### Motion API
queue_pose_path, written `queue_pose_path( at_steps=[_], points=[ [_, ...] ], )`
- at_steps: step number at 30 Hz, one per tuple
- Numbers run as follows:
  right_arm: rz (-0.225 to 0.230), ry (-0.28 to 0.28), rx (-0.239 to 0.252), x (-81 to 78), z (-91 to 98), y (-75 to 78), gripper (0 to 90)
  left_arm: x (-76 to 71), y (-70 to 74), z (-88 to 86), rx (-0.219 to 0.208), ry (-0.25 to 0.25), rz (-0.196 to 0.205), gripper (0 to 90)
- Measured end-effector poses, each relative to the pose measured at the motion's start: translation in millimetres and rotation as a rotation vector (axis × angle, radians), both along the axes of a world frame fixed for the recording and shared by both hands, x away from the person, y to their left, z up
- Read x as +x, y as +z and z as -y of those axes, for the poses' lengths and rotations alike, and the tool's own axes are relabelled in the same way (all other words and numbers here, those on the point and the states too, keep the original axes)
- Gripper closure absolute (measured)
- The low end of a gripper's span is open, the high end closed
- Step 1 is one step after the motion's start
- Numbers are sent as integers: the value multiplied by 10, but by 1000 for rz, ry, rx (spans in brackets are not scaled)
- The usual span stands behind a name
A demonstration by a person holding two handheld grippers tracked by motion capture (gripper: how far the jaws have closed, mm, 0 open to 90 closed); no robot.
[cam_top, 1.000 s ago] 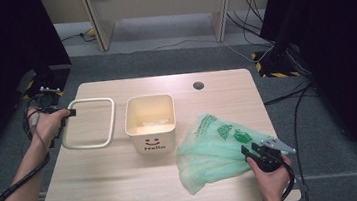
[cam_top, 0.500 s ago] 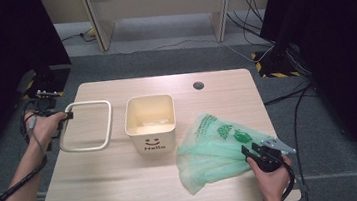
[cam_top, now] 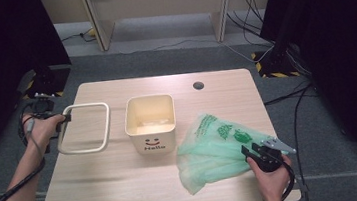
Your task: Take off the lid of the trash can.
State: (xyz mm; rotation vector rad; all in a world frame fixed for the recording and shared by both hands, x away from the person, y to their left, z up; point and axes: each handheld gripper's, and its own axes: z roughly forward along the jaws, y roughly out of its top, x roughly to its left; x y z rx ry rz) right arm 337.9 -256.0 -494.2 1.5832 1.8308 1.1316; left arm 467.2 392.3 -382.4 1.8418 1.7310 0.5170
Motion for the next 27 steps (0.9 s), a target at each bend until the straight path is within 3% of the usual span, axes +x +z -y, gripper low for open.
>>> queue_pose_path(
  at_steps=[27],
  points=[
    [-1, 0, 1, 0, 1, -1, 533, -42, -102, -98, 1, 23, -12, 808]
  ],
)
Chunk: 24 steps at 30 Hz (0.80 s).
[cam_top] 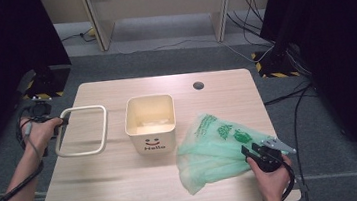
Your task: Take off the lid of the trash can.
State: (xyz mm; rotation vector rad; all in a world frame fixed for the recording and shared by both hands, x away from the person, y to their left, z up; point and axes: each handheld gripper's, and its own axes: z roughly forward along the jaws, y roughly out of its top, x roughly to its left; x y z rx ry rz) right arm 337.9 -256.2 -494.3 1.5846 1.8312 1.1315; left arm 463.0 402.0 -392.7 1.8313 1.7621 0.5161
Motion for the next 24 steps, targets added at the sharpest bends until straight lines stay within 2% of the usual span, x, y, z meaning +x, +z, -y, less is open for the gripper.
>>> queue_pose_path(
  at_steps=[24],
  points=[
    [0, 0, 2, 1, 4, -3, 531, -90, -254, -66, -11, 15, -26, 808]
  ],
)
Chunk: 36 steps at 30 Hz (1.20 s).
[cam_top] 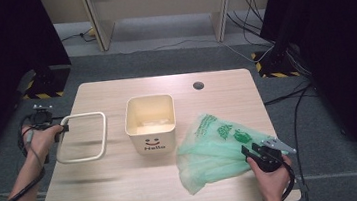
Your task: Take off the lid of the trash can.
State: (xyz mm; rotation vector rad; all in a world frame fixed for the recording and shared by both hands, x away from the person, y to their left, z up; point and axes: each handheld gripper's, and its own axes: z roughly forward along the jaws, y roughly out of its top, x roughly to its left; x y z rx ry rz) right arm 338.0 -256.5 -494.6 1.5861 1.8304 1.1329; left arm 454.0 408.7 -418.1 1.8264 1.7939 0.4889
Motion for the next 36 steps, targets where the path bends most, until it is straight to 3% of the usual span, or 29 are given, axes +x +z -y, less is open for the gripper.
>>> queue_pose_path(
  at_steps=[19, 36],
  points=[
    [-1, 0, 1, -3, 1, 2, 531, -88, -241, -20, -17, 18, -19, 808],
    [0, 0, 1, -4, 1, 2, 531, -147, -353, -35, -21, 17, -28, 808]
  ],
)
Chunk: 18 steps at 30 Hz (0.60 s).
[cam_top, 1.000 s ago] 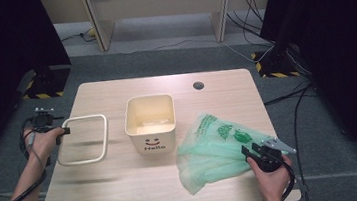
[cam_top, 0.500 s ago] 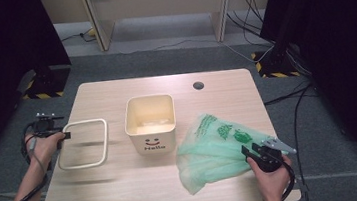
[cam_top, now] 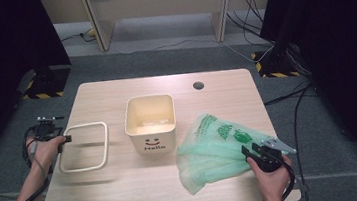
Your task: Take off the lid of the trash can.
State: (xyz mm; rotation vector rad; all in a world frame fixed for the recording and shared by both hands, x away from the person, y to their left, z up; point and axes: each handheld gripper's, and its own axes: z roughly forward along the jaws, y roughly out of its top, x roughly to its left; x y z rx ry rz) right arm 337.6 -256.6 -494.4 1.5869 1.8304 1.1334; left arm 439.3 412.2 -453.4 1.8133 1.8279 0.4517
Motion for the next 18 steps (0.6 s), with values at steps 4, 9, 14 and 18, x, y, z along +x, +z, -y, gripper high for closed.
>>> queue_pose_path(
  at_steps=[4, 9, 14, 18],
  points=[
    [-1, 0, 0, 0, 0, 1, 531, -12, -26, -2, 3, -2, -1, 808],
    [-1, 0, 0, 0, 0, 1, 530, -29, -81, 15, 5, -9, -3, 808],
    [2, 1, -1, 1, 3, -1, 530, -42, -121, 25, 7, -13, -1, 808],
    [-1, -1, 0, 0, 1, 0, 529, -65, -179, 32, 5, -16, -1, 808]
  ],
)
